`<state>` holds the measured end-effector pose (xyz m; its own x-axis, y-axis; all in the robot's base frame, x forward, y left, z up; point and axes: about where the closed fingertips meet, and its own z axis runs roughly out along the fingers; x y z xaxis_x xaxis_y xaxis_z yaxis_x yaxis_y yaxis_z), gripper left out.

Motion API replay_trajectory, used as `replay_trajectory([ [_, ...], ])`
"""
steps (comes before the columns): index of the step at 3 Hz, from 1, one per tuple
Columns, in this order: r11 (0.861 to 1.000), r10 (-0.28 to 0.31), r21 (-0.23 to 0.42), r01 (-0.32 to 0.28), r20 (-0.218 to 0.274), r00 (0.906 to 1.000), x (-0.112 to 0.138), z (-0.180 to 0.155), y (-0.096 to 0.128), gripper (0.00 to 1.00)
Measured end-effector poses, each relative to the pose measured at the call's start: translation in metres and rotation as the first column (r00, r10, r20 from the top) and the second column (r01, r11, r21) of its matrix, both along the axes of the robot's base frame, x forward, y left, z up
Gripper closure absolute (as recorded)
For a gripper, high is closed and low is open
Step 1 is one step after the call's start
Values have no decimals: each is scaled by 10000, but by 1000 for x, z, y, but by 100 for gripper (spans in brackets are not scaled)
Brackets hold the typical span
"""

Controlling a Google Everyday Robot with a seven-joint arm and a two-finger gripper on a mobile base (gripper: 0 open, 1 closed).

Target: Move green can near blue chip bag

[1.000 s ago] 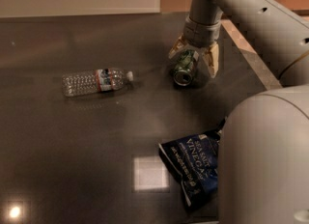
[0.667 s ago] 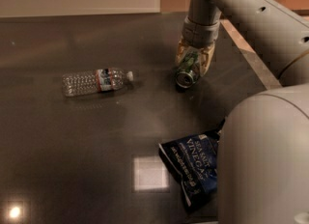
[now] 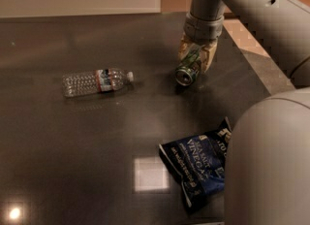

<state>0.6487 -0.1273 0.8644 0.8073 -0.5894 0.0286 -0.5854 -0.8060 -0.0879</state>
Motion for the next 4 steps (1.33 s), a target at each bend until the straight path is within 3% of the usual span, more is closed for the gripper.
replay_trajectory([
  [1,9962,-837,-247,832,-205,9963,-14,10,-1,100],
  [2,9915,-1259,-388,1243,-416,9912,-38,11,-1,100],
  [3,9947,-973,-401,946,-712,9927,-69,4,4,100],
  [4,9992,-261,-312,231,-999,9947,-102,0,8,100],
])
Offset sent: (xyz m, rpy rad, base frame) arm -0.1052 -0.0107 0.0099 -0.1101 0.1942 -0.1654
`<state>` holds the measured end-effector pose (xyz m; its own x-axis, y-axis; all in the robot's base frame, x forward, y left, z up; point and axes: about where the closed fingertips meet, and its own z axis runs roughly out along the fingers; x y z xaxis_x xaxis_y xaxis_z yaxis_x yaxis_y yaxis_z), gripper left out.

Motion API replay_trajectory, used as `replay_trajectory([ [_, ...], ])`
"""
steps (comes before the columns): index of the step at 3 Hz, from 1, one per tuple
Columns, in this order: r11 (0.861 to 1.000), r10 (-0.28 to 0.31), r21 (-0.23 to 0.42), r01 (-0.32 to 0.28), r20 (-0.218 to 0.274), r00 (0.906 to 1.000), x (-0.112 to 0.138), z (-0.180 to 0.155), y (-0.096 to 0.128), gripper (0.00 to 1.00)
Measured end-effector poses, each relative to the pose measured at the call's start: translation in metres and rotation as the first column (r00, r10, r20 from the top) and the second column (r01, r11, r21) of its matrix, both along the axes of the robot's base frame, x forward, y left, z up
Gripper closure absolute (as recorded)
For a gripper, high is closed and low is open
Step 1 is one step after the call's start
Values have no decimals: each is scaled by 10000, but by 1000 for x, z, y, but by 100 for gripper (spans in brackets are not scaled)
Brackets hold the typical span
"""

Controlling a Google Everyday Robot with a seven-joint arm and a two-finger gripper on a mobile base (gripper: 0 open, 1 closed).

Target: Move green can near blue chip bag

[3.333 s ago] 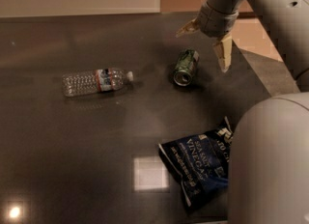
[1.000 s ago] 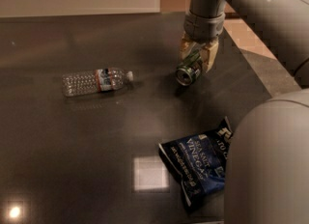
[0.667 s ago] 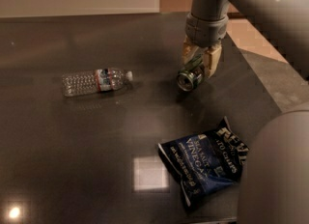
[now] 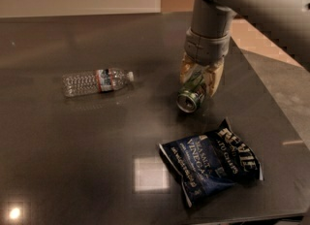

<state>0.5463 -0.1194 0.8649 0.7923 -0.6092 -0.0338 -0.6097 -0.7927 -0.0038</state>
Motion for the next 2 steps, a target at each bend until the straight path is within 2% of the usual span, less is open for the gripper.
replay_trajectory([
  [1,9977,667,150,-664,-215,9975,-28,0,2,100],
  [2,9931,1154,270,-1145,-335,9928,-44,0,3,84],
])
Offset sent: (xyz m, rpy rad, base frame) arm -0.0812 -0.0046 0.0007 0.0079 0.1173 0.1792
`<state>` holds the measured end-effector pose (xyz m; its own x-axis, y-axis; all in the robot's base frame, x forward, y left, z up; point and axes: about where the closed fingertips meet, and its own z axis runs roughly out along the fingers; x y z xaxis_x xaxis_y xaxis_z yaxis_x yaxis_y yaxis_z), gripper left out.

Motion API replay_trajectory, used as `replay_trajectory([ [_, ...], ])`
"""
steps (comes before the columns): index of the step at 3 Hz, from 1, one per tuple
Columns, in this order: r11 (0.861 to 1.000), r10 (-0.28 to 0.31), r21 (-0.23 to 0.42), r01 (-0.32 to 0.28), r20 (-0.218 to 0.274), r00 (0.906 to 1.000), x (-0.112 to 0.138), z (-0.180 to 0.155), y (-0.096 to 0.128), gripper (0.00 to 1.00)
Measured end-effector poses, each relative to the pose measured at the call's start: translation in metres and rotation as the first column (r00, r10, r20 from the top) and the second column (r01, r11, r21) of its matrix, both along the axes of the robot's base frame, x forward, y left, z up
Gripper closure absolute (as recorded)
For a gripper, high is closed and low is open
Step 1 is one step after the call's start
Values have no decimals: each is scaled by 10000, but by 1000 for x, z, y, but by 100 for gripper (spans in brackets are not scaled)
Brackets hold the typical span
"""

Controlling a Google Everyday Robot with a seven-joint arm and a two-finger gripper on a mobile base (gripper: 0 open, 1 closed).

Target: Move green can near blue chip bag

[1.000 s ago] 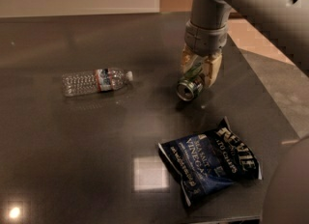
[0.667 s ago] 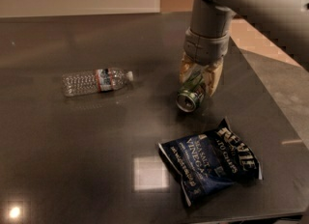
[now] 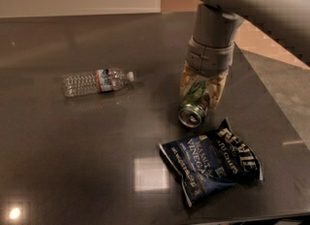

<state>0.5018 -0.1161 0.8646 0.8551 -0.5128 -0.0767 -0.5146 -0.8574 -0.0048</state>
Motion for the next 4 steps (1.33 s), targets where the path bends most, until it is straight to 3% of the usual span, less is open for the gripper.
replay_trajectory([
  [3,10000,-1,-12,1,-155,9999,-5,-16,1,13],
  [4,10000,-7,69,7,6,10000,-1,-16,3,0],
])
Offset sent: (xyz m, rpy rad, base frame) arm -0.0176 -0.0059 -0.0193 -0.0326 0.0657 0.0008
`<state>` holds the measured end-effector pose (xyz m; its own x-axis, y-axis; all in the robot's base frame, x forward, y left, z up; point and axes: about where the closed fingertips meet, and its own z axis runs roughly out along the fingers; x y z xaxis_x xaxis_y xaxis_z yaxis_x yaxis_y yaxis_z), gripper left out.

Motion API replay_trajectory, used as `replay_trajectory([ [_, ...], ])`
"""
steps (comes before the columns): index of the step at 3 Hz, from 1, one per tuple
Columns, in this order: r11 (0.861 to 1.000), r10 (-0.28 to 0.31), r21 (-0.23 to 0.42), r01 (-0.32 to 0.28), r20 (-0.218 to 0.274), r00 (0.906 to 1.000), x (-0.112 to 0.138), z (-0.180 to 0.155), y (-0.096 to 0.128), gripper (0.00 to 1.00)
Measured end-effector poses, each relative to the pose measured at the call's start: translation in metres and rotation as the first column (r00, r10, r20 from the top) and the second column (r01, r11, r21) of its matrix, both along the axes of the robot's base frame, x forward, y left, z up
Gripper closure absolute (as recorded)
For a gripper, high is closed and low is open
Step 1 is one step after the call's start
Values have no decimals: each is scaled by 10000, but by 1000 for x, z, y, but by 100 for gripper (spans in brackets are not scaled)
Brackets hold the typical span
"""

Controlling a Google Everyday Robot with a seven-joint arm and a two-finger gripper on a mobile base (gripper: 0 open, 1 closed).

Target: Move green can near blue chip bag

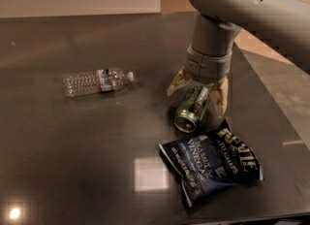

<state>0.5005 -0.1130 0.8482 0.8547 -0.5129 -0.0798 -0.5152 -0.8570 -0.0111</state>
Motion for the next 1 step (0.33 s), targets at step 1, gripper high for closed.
replay_trajectory([
  [1,10000,0,1,0,1,10000,0,0,0,0],
])
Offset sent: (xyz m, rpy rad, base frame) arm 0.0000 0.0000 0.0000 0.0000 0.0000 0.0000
